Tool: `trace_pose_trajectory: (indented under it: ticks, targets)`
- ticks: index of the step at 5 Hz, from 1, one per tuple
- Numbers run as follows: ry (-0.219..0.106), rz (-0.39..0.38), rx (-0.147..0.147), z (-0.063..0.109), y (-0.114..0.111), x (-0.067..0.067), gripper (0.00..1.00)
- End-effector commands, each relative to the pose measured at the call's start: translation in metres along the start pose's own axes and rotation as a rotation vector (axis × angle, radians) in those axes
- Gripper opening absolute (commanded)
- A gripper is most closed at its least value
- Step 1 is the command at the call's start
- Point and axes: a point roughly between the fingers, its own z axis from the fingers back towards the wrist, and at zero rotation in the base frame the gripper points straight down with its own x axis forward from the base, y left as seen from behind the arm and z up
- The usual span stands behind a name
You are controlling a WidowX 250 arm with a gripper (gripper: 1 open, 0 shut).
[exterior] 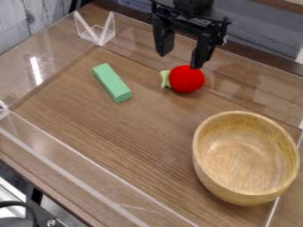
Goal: Move the red object to the left side of the table
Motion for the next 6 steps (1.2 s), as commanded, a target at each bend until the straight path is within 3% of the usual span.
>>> trace_pose_trajectory:
  ticks: [1, 3, 4, 6]
  targets:
    - [0.002, -0.027, 0.005, -0.01, 0.005, 0.009, 1.0]
    - [-0.016, -0.04, 0.007, -0.03, 0.02, 0.032, 1.0]
    - [-0.02, -0.031, 0.005, -0.036, 0.027, 0.036, 1.0]
    - [-0.02, 0.042, -0.004, -0.049, 0.049, 0.056, 1.0]
